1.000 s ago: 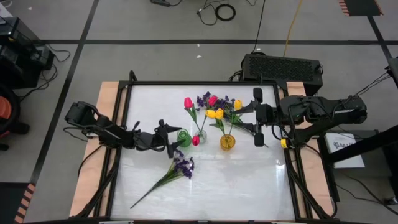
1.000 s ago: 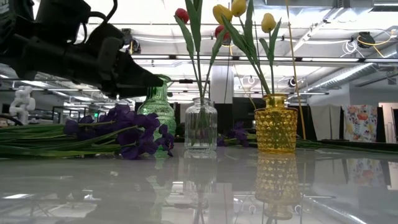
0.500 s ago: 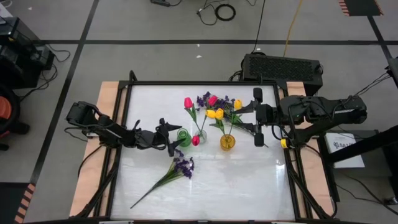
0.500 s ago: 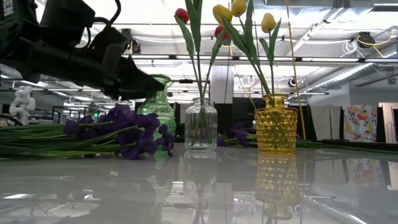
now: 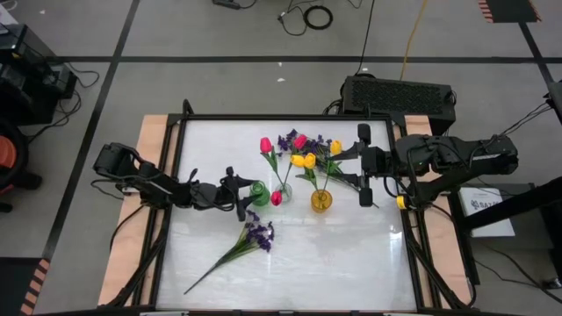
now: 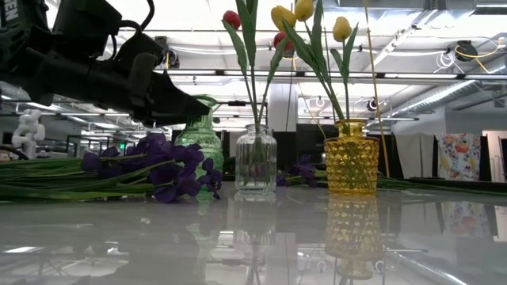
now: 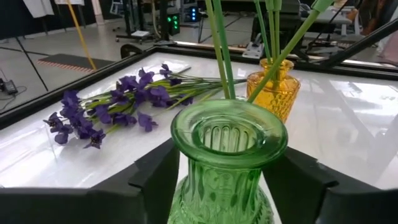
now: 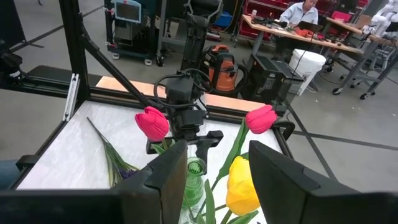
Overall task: Sort flowers into vase by color
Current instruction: Adjust the green vase on the table
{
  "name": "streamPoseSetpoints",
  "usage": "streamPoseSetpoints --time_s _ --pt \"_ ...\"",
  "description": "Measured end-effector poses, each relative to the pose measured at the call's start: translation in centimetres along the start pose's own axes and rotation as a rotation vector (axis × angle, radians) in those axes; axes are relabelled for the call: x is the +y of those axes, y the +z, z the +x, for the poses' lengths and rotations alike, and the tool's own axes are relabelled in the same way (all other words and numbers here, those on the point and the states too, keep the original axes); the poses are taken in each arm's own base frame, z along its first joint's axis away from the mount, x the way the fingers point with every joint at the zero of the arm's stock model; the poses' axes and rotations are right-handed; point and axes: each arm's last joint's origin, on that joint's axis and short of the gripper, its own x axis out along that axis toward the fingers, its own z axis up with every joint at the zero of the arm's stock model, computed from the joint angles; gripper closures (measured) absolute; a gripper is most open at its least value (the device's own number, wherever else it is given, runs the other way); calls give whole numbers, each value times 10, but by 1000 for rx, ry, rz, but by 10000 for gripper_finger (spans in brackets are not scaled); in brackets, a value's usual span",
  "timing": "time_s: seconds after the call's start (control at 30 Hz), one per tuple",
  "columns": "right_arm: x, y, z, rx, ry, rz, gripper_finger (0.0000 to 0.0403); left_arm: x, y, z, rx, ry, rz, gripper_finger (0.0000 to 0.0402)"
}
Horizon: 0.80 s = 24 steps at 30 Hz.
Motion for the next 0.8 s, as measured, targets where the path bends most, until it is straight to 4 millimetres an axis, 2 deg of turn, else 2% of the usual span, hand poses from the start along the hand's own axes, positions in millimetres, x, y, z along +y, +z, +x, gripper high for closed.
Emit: streamPoseSetpoints --time_s 0.37,0.8 --pt "0 0 0 0 0 0 239 0 0 0 2 -2 4 216" --pt "0 0 0 1 0 4 239 3 0 -7 5 -8 3 220"
